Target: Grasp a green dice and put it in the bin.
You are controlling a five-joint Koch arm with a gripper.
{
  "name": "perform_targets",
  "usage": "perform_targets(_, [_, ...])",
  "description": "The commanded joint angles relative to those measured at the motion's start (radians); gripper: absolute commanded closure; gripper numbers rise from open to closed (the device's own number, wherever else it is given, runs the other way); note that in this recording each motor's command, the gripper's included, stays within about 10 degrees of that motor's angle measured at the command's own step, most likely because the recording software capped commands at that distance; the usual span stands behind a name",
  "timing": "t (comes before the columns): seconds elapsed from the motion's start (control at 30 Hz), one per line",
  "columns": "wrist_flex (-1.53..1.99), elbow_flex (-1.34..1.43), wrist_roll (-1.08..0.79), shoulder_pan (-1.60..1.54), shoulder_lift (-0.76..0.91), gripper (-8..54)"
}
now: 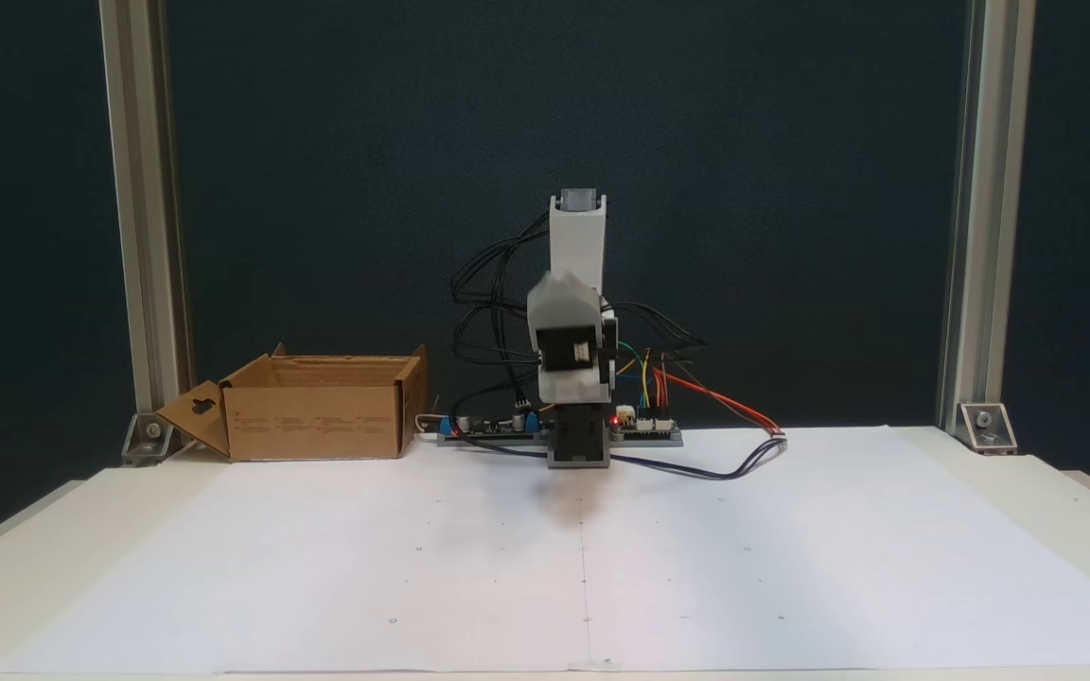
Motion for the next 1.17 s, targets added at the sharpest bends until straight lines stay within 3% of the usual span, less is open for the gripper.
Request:
perform_targets(0.0, [-0.104, 0.052, 0.026, 0.017, 0.110, 0.5])
perform_targets(1.13, [-0.104, 0.052, 0.029, -0.008, 0.107, 0.5])
